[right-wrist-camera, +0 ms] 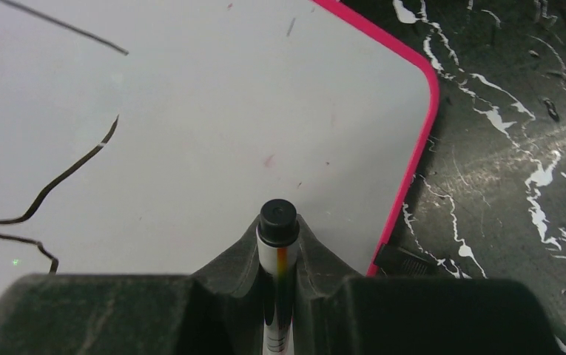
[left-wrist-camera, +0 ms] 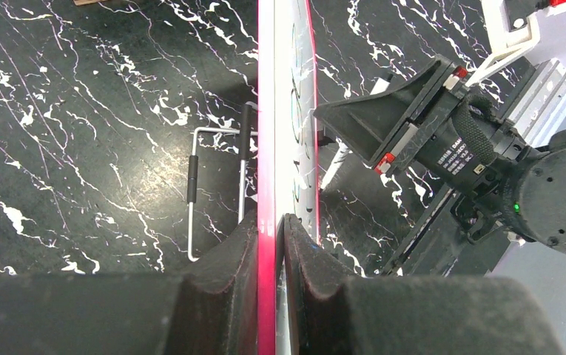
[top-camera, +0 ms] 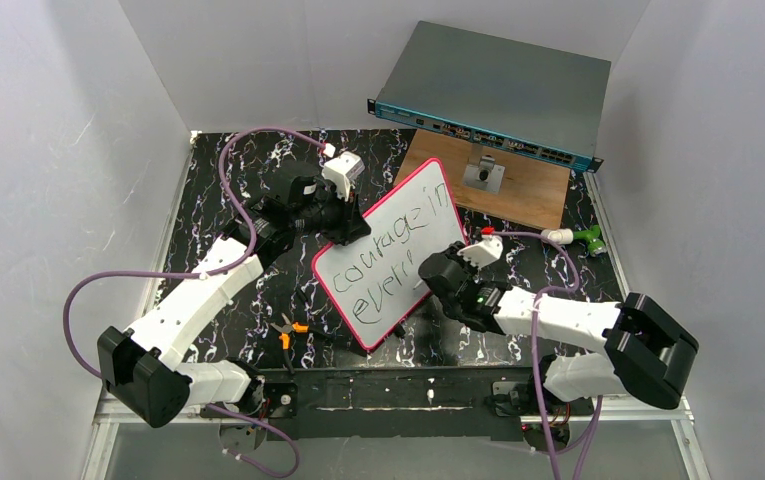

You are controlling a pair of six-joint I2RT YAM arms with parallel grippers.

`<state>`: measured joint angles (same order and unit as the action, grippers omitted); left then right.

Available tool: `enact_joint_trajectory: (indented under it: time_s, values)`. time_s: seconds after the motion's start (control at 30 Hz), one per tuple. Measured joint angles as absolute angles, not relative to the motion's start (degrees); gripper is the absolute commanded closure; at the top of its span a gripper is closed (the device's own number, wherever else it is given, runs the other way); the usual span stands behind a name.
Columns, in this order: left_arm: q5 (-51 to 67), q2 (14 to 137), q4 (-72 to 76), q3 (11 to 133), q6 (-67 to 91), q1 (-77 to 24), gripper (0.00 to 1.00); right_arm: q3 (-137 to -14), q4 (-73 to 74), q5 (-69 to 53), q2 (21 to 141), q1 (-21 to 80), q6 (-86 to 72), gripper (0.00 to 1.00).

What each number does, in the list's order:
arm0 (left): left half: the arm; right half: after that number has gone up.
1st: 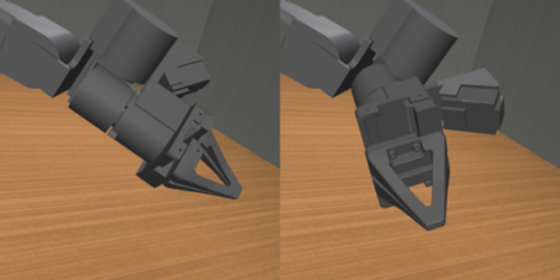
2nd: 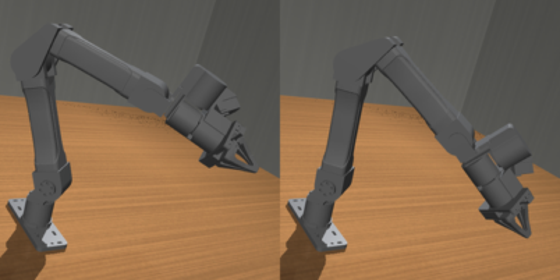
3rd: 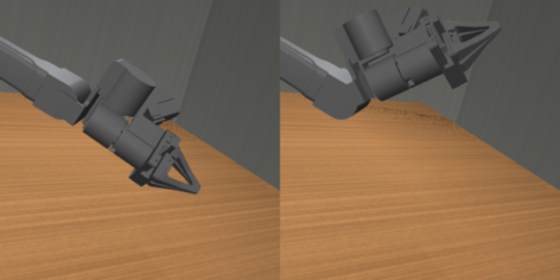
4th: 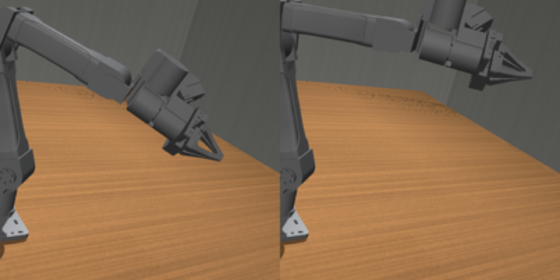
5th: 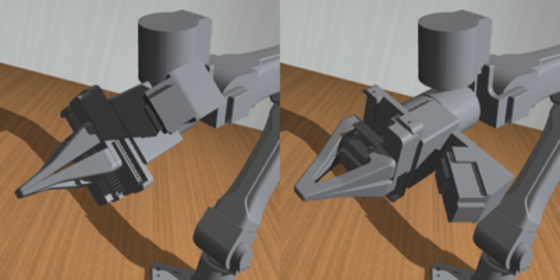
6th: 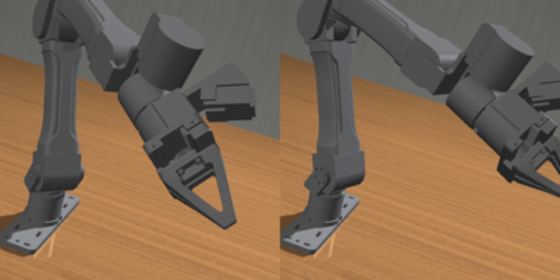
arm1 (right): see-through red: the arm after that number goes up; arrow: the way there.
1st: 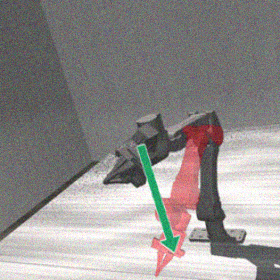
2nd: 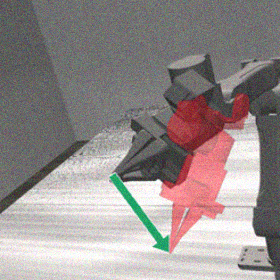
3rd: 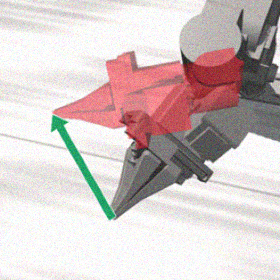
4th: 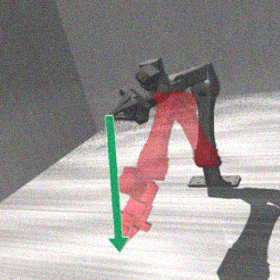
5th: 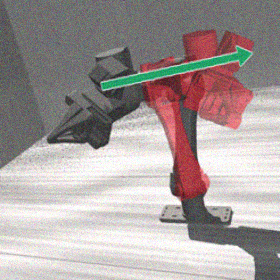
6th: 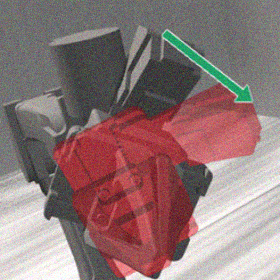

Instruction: Write a sentence on the whiteboard

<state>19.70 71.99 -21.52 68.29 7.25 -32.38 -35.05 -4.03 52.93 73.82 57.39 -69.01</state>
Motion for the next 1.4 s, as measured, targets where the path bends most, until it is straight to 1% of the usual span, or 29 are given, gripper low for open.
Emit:
enact_joint_trajectory:
  time_s: [0.43, 0.57, 0.97, 1.4]
  values:
    - [19.73, 71.88, -21.58, 68.27, 7.11, -32.38, 1.00, -45.25, 17.26, 59.57, 79.22, 57.32, -92.58, 0.99]
    - [19.73, 71.90, -21.61, 68.27, 7.11, -32.38, 1.00, -46.52, 21.37, 60.03, 80.79, 57.04, -97.80, 0.99]
    - [19.70, 71.90, -21.65, 68.27, 7.09, -32.38, 1.00, -50.70, 25.50, 61.39, 81.01, 55.20, -101.14, 0.99]
    - [19.68, 71.90, -21.76, 68.27, 7.09, -32.38, 1.00, -52.75, 24.14, 61.43, 80.97, 54.37, -98.52, 0.99]
